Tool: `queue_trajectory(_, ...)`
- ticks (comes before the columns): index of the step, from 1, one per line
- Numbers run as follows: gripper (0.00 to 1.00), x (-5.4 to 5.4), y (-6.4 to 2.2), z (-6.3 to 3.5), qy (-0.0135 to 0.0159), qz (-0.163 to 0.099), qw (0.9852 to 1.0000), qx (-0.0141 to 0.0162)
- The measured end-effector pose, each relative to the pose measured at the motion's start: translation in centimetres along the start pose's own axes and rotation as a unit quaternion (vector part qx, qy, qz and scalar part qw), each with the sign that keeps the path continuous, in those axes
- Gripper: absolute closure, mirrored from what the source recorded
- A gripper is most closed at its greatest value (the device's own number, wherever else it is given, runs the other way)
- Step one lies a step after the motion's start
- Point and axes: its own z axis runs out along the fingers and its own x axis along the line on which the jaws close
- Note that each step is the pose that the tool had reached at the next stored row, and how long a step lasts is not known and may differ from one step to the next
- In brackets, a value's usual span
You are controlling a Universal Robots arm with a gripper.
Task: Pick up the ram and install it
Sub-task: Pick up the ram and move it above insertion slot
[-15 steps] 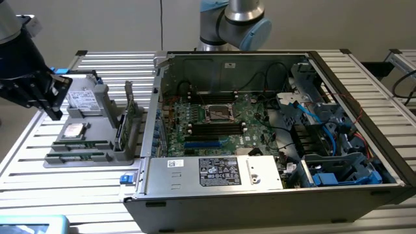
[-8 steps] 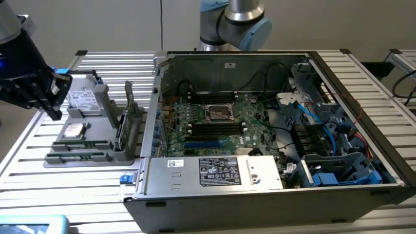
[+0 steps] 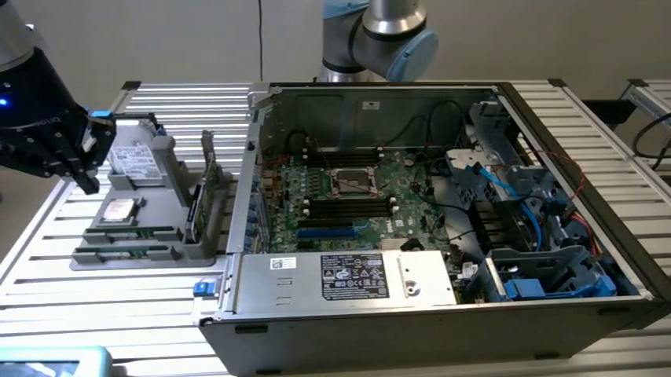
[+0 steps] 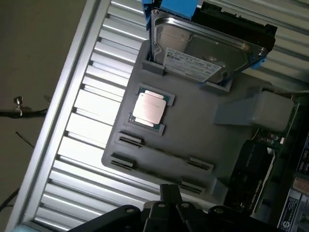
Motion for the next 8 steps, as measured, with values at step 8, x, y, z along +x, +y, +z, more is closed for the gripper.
queue_trajectory(8, 0.89, 0.0, 0.0, 0.06, 0.0012, -0.073, 0.9974, -0.0012)
